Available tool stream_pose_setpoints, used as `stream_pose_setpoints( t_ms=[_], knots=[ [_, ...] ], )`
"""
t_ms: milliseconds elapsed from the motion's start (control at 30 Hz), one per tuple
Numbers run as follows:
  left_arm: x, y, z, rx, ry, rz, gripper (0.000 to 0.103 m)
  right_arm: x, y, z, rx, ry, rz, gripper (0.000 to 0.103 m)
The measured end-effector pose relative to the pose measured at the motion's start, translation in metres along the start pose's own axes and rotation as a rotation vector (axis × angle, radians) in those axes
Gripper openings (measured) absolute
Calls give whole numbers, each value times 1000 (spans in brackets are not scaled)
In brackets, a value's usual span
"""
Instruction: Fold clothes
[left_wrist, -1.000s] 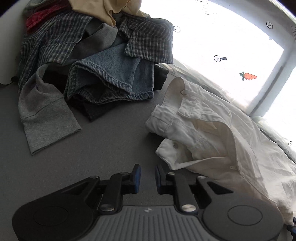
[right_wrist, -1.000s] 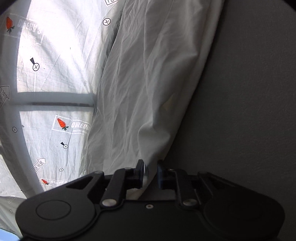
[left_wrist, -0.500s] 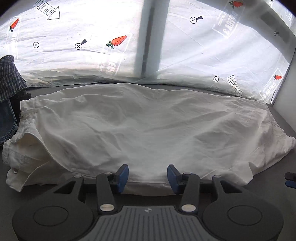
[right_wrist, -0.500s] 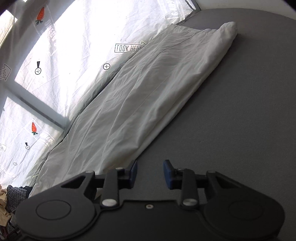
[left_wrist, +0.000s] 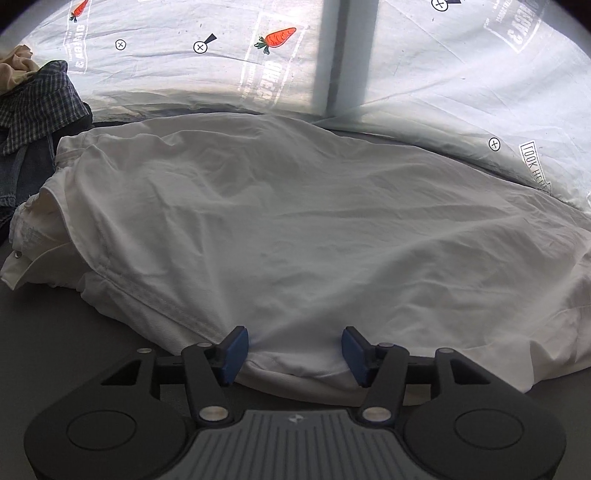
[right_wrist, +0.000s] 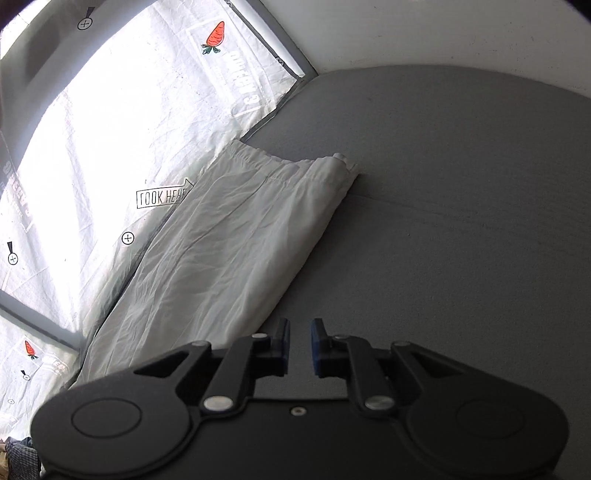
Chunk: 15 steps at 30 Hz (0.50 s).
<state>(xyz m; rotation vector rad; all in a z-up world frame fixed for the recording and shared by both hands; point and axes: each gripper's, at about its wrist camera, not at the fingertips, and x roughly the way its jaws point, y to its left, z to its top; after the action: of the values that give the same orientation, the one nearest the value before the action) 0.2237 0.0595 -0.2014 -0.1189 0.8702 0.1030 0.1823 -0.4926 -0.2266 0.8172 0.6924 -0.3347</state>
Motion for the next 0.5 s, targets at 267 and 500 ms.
stream_pose_setpoints(
  t_ms=[267,500],
  knots=[
    [3,-6,0,-56,9,46,64,72,5,59,-18,-56,-110,21],
    [8,-11,7,-31,57,69,66,44,43,57,-330,-175,-140,8]
  ],
)
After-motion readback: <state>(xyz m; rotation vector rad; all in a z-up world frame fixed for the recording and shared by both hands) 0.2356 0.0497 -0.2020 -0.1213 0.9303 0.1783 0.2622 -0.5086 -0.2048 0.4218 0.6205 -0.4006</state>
